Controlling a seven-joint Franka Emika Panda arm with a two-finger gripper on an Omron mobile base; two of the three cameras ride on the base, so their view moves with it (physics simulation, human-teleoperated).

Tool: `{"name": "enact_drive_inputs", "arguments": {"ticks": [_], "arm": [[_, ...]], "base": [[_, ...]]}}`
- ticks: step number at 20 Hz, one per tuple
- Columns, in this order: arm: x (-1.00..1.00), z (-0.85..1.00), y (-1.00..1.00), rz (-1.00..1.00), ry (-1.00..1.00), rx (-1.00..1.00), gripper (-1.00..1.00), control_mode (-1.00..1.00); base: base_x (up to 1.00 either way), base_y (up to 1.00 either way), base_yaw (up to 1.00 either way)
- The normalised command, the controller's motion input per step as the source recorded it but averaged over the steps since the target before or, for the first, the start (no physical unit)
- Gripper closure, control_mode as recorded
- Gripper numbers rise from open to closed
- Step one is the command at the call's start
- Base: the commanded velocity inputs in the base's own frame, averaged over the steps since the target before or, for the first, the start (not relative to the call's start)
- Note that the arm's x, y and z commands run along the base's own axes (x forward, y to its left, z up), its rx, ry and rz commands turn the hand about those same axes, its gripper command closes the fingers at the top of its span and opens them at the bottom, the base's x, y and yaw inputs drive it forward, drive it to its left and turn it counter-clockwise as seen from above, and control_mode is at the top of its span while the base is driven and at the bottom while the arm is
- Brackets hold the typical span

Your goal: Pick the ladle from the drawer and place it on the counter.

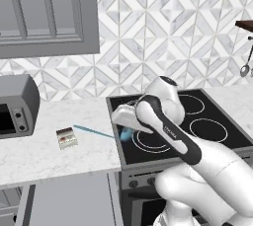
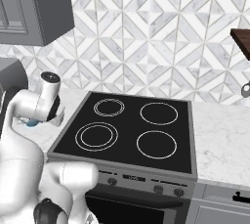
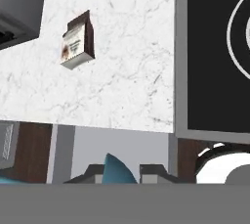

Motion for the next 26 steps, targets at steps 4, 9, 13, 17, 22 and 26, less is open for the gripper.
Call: {"name": "enact_drive_inputs", "arguments": {"ticks": [4,9,13,17,22,26], "arm": [[0.56,-0.51,0.37,0.0,0.06,-0.21,1.0,-1.0],[0.28,-0.52,0.61,0.02,0.0,-0.31,1.0,-1.0],[0.09,-0.38,0.37,0.09,0.0,-0.2,1.0,-1.0],[0.31,-0.33,0.14,0.07,0.0,-0.09,1.0,-1.0],[0.34,-0.47,0.0,0.08,0.0,-0.03,1.0,-1.0],[0.11,-0.33,0.06,0.07,0.0,-0.03,1.0,-1.0]], "base": [[0.0,0.0,0.0],[0.0,0.0,0.0],[0.0,0.0,0.0],[0.0,0.0,0.0],[0.0,0.0,0.0],[0.0,0.0,0.0]]}}
